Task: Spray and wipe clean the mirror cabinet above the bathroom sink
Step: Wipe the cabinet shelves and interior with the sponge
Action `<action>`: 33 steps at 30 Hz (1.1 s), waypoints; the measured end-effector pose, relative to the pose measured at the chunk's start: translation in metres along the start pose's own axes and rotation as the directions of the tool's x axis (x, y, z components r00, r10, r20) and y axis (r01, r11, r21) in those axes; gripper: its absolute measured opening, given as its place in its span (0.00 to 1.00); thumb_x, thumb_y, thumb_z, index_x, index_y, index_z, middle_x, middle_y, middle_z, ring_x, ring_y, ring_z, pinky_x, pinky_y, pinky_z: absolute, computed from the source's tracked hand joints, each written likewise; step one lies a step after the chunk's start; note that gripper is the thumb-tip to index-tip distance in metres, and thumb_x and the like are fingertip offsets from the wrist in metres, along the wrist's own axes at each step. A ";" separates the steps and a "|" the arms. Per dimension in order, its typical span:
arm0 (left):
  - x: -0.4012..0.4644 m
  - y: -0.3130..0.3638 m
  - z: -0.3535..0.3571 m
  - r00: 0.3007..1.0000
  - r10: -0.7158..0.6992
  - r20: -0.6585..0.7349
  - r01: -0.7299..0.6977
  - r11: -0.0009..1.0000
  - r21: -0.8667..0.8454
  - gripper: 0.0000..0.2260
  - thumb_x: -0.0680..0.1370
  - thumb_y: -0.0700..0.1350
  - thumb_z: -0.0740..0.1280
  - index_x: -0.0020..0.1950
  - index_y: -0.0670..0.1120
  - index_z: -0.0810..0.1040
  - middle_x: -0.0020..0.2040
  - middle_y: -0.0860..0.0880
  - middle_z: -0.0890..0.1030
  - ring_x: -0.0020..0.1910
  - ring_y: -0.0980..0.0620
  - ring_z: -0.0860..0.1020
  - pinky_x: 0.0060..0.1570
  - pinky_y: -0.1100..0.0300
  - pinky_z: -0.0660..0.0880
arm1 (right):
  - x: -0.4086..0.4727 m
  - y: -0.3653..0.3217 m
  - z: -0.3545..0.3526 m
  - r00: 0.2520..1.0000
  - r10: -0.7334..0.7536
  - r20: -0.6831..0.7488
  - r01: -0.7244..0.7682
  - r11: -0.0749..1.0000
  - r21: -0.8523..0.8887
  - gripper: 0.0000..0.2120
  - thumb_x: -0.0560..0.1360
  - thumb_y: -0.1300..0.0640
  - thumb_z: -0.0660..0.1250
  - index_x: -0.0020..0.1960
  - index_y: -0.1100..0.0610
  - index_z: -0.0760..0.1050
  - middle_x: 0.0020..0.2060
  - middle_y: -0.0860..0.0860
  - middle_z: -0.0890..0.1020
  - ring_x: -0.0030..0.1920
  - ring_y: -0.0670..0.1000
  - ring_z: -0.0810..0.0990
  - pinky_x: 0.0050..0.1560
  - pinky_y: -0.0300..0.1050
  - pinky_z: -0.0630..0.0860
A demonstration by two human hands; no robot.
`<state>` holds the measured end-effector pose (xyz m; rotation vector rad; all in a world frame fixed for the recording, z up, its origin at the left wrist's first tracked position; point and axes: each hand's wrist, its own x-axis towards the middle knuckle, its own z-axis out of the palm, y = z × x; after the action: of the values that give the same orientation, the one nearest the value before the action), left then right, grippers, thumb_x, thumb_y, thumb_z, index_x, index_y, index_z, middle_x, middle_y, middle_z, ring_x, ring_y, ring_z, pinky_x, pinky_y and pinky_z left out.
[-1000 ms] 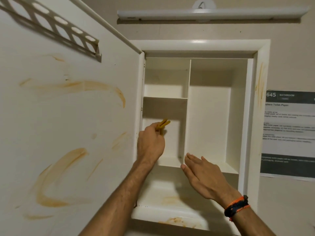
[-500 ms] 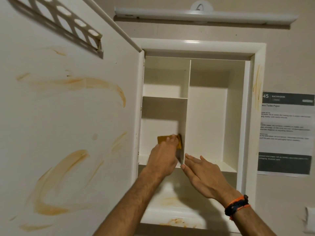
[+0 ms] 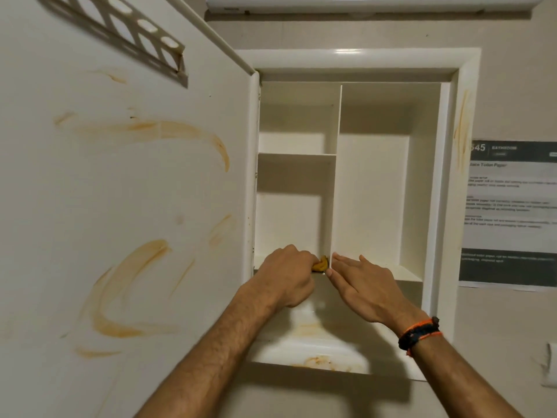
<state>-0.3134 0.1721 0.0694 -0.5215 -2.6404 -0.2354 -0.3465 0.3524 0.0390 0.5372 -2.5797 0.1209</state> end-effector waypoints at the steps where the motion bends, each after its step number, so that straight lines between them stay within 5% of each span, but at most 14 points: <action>1: -0.005 -0.001 0.001 1.000 0.004 -0.009 -0.004 1.000 -0.006 0.17 0.79 0.42 0.56 0.63 0.52 0.77 0.54 0.44 0.80 0.50 0.43 0.77 0.55 0.49 0.75 | -0.001 0.000 0.001 1.000 0.002 0.000 -0.002 1.000 -0.001 0.25 0.83 0.41 0.41 0.70 0.48 0.69 0.76 0.45 0.64 0.76 0.45 0.59 0.77 0.49 0.54; 4: -0.015 -0.006 -0.007 0.999 -0.021 -0.039 0.016 0.994 -0.110 0.15 0.80 0.42 0.58 0.62 0.54 0.78 0.52 0.46 0.81 0.50 0.47 0.78 0.54 0.53 0.76 | -0.002 0.000 0.002 1.000 -0.007 -0.013 0.007 1.000 -0.003 0.25 0.83 0.41 0.42 0.69 0.49 0.69 0.75 0.46 0.66 0.76 0.46 0.61 0.77 0.51 0.55; 7: -0.012 -0.013 -0.023 0.980 -0.171 -0.105 0.105 0.882 -0.459 0.15 0.81 0.39 0.59 0.56 0.55 0.81 0.48 0.57 0.81 0.45 0.64 0.80 0.44 0.75 0.72 | -0.003 0.001 0.003 0.999 -0.014 -0.042 0.014 1.000 0.004 0.26 0.83 0.42 0.42 0.73 0.50 0.67 0.75 0.47 0.66 0.75 0.47 0.62 0.76 0.51 0.55; 11: 0.013 -0.011 -0.036 0.824 -0.503 -0.259 0.236 0.722 -0.651 0.14 0.81 0.39 0.59 0.63 0.48 0.79 0.54 0.51 0.80 0.50 0.53 0.77 0.51 0.64 0.72 | -0.003 0.002 0.004 0.998 -0.028 -0.050 0.029 0.999 0.023 0.26 0.83 0.42 0.43 0.75 0.51 0.64 0.75 0.48 0.66 0.75 0.47 0.62 0.76 0.51 0.54; 13: 0.023 -0.010 -0.038 0.752 -0.558 -0.352 0.296 0.762 -0.576 0.13 0.80 0.39 0.61 0.63 0.45 0.79 0.55 0.47 0.80 0.49 0.49 0.77 0.50 0.61 0.73 | -0.004 0.002 0.005 0.999 -0.033 -0.043 0.035 0.999 0.035 0.27 0.83 0.42 0.43 0.76 0.52 0.63 0.76 0.49 0.64 0.76 0.47 0.61 0.77 0.50 0.52; 16: 0.031 -0.009 -0.034 0.784 -0.365 -0.503 0.391 0.918 -0.058 0.10 0.80 0.36 0.61 0.59 0.41 0.78 0.53 0.42 0.81 0.50 0.42 0.80 0.48 0.53 0.76 | -0.003 0.005 0.006 0.998 -0.044 -0.045 0.046 0.998 0.035 0.28 0.82 0.41 0.43 0.77 0.53 0.61 0.76 0.49 0.63 0.76 0.47 0.60 0.77 0.49 0.51; 18: 0.034 -0.009 -0.023 0.891 -0.229 -0.393 0.360 0.883 0.300 0.09 0.78 0.33 0.62 0.56 0.41 0.77 0.52 0.42 0.80 0.48 0.43 0.80 0.45 0.54 0.75 | -0.002 0.006 0.008 0.997 -0.053 -0.053 0.054 0.998 0.029 0.29 0.82 0.41 0.44 0.77 0.53 0.61 0.76 0.50 0.63 0.76 0.46 0.60 0.77 0.49 0.51; 21: 0.037 -0.009 -0.005 0.963 -0.228 -0.146 0.271 0.804 0.530 0.10 0.77 0.32 0.64 0.57 0.41 0.76 0.53 0.43 0.77 0.51 0.45 0.79 0.43 0.56 0.72 | -0.003 0.007 0.009 0.996 -0.061 -0.068 0.063 0.997 0.038 0.29 0.82 0.40 0.44 0.77 0.53 0.61 0.76 0.50 0.64 0.76 0.47 0.60 0.76 0.49 0.51; 27: 0.045 -0.009 0.004 0.945 -0.325 -0.041 0.304 0.822 0.481 0.09 0.79 0.37 0.62 0.59 0.41 0.74 0.57 0.42 0.75 0.54 0.45 0.76 0.51 0.56 0.74 | -0.003 0.006 0.008 0.992 -0.082 -0.096 0.087 0.995 0.045 0.28 0.81 0.40 0.46 0.76 0.54 0.63 0.73 0.50 0.69 0.73 0.48 0.65 0.75 0.49 0.53; 33: 0.048 -0.008 -0.006 0.907 -0.422 -0.002 0.404 0.868 0.290 0.10 0.79 0.41 0.61 0.59 0.41 0.74 0.56 0.43 0.76 0.49 0.48 0.74 0.48 0.57 0.73 | -0.004 0.005 0.008 0.993 -0.079 -0.092 0.085 0.994 0.071 0.28 0.81 0.41 0.47 0.73 0.55 0.66 0.71 0.52 0.71 0.72 0.51 0.67 0.75 0.52 0.54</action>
<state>-0.3541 0.1790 0.0953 0.1420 -2.7550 0.0387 -0.3490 0.3571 0.0299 0.6502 -2.4707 0.2094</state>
